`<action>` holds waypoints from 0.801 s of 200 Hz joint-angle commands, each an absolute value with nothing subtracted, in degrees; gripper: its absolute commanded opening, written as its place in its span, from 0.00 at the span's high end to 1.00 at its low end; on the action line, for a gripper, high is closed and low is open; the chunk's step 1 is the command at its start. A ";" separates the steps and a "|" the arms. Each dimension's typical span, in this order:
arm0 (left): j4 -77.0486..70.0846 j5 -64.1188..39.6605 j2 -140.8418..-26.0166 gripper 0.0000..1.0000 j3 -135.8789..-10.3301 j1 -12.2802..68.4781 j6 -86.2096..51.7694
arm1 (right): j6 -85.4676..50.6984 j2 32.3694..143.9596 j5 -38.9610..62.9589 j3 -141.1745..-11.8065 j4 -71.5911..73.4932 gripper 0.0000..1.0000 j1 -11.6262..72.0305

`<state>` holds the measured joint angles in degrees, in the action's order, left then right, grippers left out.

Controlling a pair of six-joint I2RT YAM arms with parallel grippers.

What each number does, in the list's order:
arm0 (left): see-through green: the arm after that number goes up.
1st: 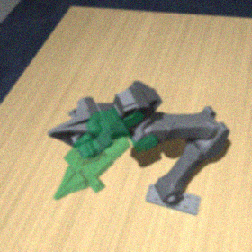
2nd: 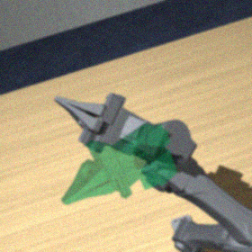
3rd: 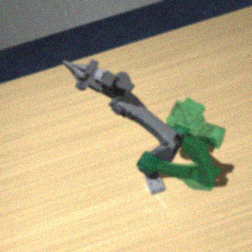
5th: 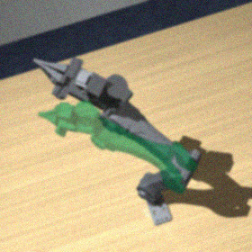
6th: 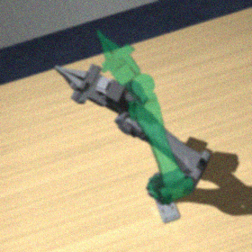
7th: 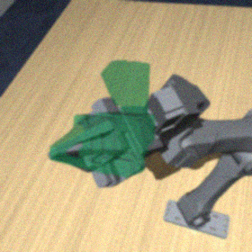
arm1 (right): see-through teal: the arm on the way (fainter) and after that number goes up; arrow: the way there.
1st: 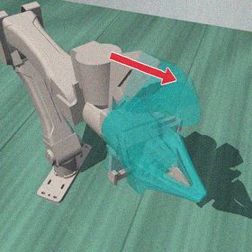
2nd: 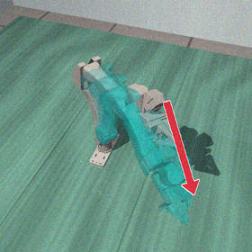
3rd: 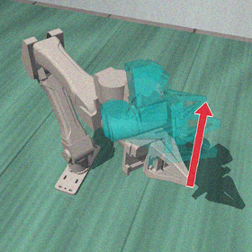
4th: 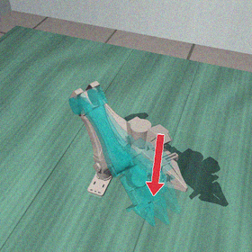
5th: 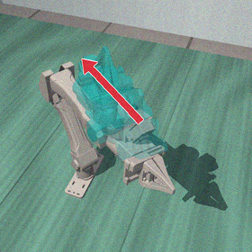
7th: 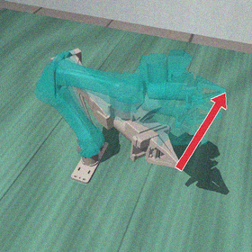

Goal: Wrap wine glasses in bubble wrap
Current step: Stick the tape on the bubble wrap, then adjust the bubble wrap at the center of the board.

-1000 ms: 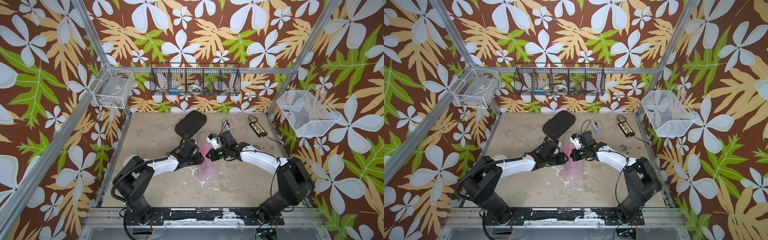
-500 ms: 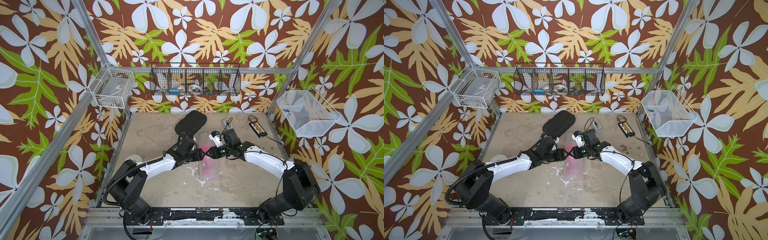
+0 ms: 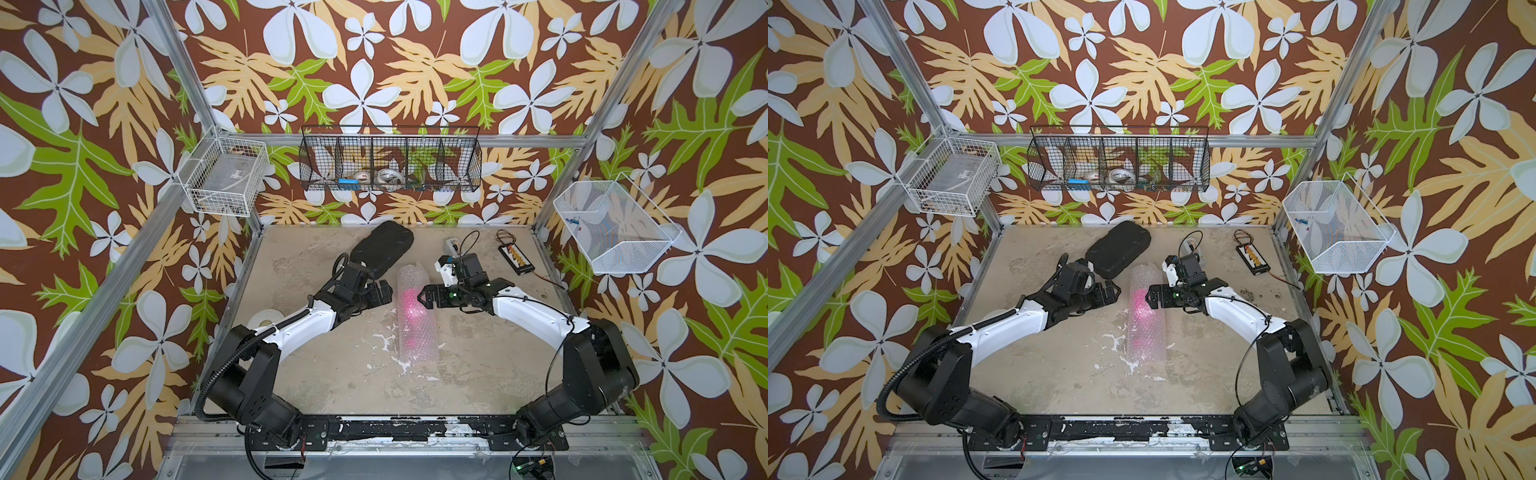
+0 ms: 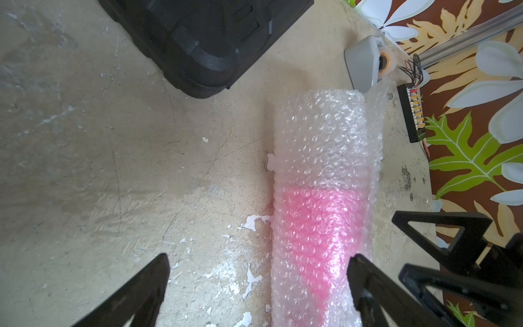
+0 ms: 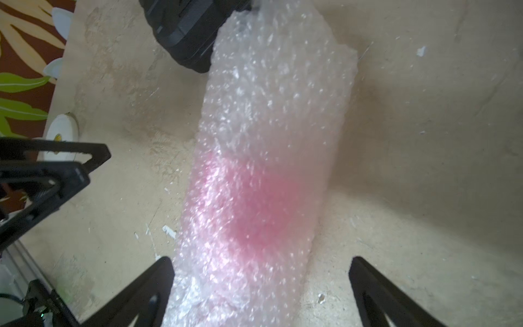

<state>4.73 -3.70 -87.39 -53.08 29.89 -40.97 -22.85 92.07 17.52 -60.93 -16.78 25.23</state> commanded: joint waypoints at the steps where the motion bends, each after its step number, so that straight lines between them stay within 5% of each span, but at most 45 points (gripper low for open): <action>1: 7.31 -1.80 -87.20 0.00 -52.84 29.72 -42.30 | -25.75 94.27 15.86 -61.97 -16.10 0.00 26.25; 160: 5.45 -4.97 -85.17 0.01 -50.67 29.71 -40.76 | -31.72 104.70 21.57 -61.15 -4.46 0.03 30.37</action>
<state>6.44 -4.60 -85.49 -50.19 29.80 -41.39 -31.05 105.12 19.51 -62.19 -8.95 30.35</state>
